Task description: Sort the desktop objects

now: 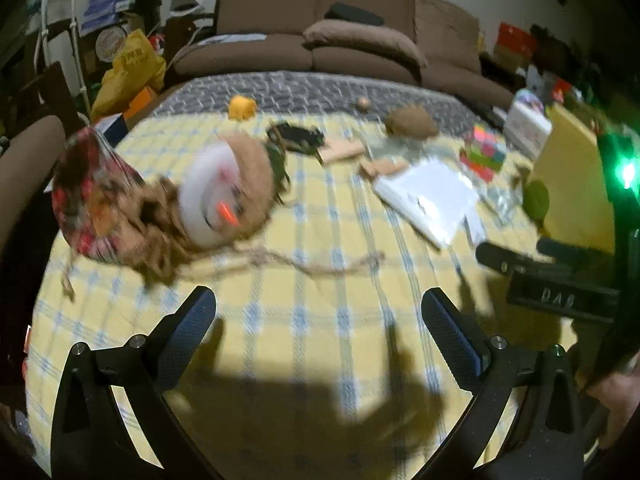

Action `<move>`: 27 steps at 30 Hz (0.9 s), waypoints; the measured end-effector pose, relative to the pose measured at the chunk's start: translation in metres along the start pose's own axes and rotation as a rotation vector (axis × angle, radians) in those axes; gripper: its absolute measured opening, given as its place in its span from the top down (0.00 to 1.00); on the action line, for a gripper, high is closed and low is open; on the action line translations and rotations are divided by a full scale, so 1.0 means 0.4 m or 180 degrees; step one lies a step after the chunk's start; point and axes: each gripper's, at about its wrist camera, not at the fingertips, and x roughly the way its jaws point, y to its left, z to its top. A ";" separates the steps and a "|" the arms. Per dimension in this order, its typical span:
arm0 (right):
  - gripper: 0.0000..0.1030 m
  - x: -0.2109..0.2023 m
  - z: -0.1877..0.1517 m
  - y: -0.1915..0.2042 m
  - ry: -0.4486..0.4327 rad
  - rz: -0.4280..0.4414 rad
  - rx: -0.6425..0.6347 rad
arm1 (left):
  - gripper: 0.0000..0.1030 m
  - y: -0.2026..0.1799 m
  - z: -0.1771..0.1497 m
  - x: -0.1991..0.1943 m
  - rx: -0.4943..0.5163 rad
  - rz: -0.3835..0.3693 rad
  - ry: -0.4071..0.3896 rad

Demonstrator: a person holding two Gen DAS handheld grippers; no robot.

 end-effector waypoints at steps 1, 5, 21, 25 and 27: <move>0.00 0.005 -0.012 -0.002 0.0017 -0.0022 -0.0003 | 0.00 -0.005 -0.008 0.007 0.0013 0.0022 0.0012; 0.00 0.028 -0.050 -0.014 0.0128 -0.0088 0.0023 | 0.00 -0.020 -0.017 0.028 0.0055 0.0103 0.0057; 0.00 0.020 -0.071 -0.017 -0.0016 -0.0117 -0.0011 | 0.00 -0.026 -0.034 0.099 -0.0040 0.0353 0.0305; 0.00 0.019 -0.071 -0.017 -0.0016 -0.0117 -0.0011 | 0.00 -0.026 -0.034 0.099 -0.0046 0.0346 0.0304; 0.00 0.019 -0.072 -0.017 -0.0016 -0.0116 -0.0010 | 0.00 -0.027 -0.035 0.099 -0.0037 0.0355 0.0305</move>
